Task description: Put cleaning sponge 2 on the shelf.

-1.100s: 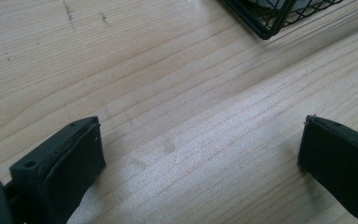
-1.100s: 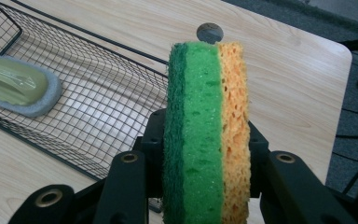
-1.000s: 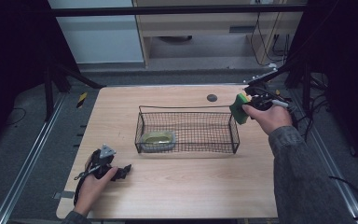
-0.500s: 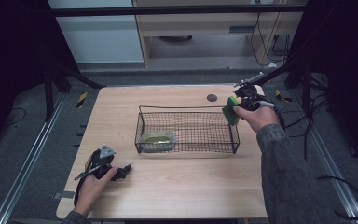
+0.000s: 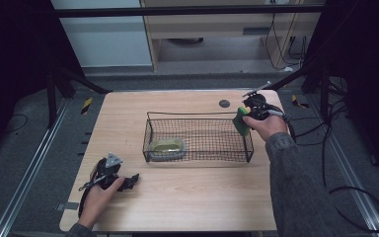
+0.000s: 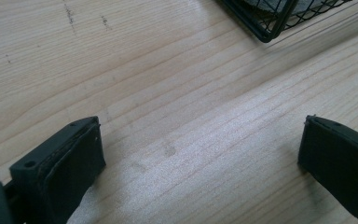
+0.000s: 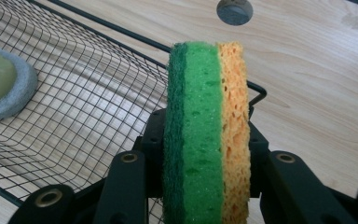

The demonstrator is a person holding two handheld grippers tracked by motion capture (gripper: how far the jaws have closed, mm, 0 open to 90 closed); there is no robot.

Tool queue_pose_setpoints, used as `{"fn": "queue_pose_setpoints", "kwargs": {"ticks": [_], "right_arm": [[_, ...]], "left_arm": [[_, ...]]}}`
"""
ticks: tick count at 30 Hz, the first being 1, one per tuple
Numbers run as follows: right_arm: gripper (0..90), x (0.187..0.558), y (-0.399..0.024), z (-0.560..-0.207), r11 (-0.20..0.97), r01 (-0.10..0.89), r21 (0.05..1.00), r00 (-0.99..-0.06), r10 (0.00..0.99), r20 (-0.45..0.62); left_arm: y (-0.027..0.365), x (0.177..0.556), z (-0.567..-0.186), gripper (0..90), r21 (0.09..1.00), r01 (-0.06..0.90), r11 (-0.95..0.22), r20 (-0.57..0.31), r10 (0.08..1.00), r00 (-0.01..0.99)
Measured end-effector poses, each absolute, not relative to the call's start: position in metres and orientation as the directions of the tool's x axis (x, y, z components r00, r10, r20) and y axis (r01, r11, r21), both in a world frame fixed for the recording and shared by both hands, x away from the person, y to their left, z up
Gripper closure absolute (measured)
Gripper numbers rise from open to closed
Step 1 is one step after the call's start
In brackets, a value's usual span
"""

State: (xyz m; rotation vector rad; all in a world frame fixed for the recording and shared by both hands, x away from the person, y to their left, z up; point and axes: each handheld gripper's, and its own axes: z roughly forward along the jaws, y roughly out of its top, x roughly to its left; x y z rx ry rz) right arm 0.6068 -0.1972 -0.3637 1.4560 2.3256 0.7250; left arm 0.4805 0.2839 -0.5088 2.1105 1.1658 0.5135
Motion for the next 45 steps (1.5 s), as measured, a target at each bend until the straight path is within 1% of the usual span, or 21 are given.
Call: {"fn": "queue_pose_setpoints", "kwargs": {"ticks": [18,34,45], "right_arm": [[63.7,0.604,-0.195,-0.381,0.389,0.756,0.526,-0.455,0.89,-0.003],[63.7,0.605,-0.184,-0.403,0.428,0.764,0.483,-0.47,0.882,-0.037],[63.6,0.608,-0.178,-0.411,0.438,0.77,0.464,-0.473,0.88,-0.047]], "left_arm": [[0.284,0.481,-0.509,0.0,0.711,0.59,-0.382,0.021,0.851,0.525],[0.284,0.481,-0.509,0.0,0.712,0.59,-0.382,0.022,0.851,0.525],[0.284,0.481,-0.509,0.0,0.711,0.59,-0.382,0.022,0.851,0.525]]}}
